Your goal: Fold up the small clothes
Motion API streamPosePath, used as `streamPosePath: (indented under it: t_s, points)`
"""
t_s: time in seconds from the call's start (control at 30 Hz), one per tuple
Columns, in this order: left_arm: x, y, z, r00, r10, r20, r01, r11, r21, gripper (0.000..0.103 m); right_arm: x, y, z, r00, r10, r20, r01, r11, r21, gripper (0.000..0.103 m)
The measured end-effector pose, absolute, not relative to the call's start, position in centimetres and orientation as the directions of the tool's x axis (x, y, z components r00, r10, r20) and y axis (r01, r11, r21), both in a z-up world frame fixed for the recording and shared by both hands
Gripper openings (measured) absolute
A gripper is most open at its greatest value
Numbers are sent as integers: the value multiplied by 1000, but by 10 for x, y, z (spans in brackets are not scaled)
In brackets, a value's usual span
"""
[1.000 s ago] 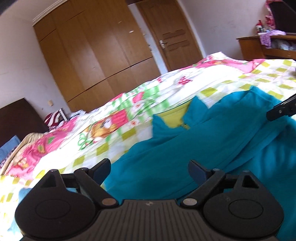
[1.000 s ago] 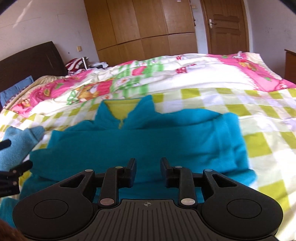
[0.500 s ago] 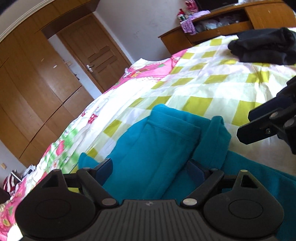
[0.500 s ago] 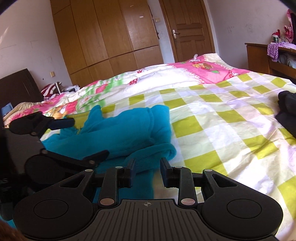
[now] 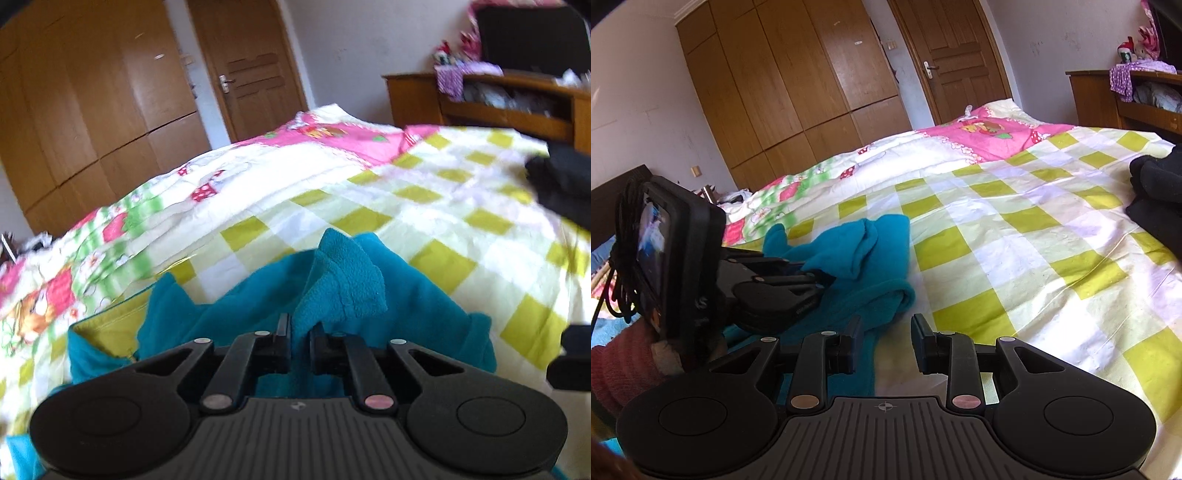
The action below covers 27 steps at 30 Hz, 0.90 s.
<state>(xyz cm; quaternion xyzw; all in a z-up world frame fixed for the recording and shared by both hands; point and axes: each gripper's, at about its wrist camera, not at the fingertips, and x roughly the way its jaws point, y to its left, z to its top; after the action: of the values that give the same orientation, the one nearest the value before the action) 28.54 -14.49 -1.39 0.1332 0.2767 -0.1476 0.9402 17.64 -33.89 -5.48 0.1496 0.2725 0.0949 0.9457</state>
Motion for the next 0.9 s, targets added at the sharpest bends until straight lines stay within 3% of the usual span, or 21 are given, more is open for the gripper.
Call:
streamPosePath:
  t_s: [0.1, 0.23, 0.53, 0.9]
  points:
    - [284, -82, 22, 822, -229, -521, 266, 964, -3, 24, 180, -332, -47, 833, 280, -478, -151, 945, 291, 29]
    - [268, 5, 60, 871, -160, -464, 132, 987, -94, 24, 189, -294, -37, 815, 326, -479, -288, 945, 154, 29]
    - [216, 165, 114, 924, 47, -379, -104, 986, -131, 24, 206, -148, -38, 705, 503, -500, -630, 767, -118, 27]
    - [174, 285, 168, 935, 251, -250, -288, 949, -125, 24, 209, -6, -62, 593, 583, -555, -780, 586, -219, 33]
